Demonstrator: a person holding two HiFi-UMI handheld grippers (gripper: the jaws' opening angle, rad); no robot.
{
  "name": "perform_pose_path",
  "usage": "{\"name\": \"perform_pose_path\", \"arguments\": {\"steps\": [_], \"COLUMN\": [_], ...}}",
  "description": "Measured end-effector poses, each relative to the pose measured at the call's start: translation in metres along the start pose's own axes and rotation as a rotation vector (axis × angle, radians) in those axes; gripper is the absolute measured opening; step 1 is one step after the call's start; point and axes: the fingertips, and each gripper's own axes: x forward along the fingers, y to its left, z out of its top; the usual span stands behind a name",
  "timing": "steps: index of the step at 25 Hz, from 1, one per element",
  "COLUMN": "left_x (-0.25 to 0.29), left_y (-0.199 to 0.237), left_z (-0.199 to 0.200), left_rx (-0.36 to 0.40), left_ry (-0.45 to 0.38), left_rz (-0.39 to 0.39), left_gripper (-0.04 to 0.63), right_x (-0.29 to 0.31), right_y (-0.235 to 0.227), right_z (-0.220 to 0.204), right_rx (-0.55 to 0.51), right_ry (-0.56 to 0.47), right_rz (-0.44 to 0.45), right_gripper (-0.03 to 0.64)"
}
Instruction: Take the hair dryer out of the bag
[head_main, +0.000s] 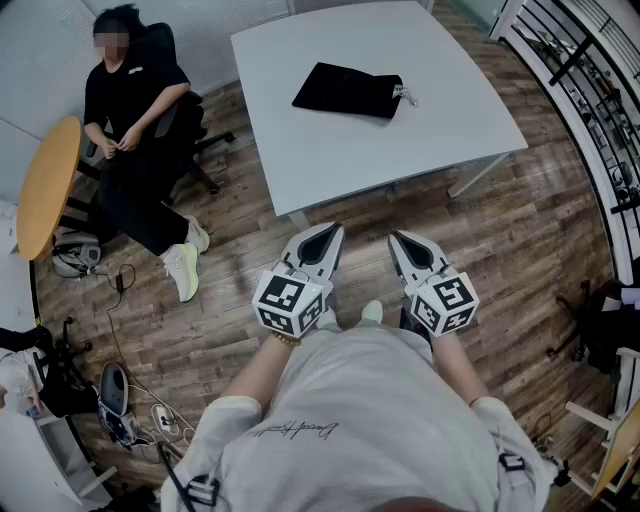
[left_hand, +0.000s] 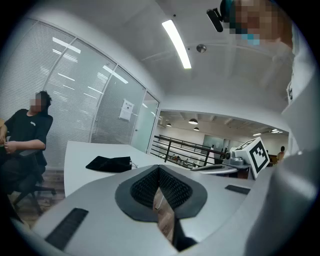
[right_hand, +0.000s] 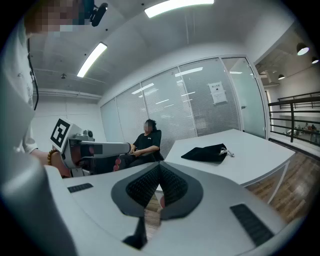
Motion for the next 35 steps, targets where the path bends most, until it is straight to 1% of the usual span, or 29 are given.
{"name": "perform_pose_path", "arguments": {"steps": [9, 13, 19, 23, 27, 30, 35], "left_x": [-0.003, -0.006, -0.014, -0.02, -0.017, -0.01, 0.008], "left_y": [0.003, 0.008, 0.014, 0.023, 0.027, 0.029, 0.032], "left_z": [0.004, 0.007, 0.01, 0.005, 0.002, 0.004, 0.005], "left_rx": [0.012, 0.019, 0.037, 0.039, 0.022, 0.024, 0.023], "left_ry": [-0.003, -0.009, -0.019, -0.015, -0.009, -0.007, -0.001], "left_rz": [-0.014, -0.022, -0.062, -0.081, -0.1, -0.115, -0.126], "left_gripper": [0.011, 0.011, 0.011, 0.009, 0.011, 0.011, 0.011], "right_x": [0.006, 0.01, 0.018, 0.021, 0.016, 0.018, 0.028], "right_y": [0.01, 0.012, 0.025, 0.03, 0.027, 0.022, 0.008], "right_z": [0.005, 0.008, 0.011, 0.008, 0.004, 0.003, 0.007], "right_rx": [-0.021, -0.026, -0.024, -0.025, -0.01, 0.01, 0.005], "right_ry": [-0.007, -0.029, -0.064, -0.071, -0.061, -0.063, -0.055], "right_rz": [0.01, -0.004, -0.024, -0.055, -0.075, -0.092, -0.079], "right_gripper": [0.025, 0.025, 0.025, 0.025, 0.025, 0.025, 0.025]}}
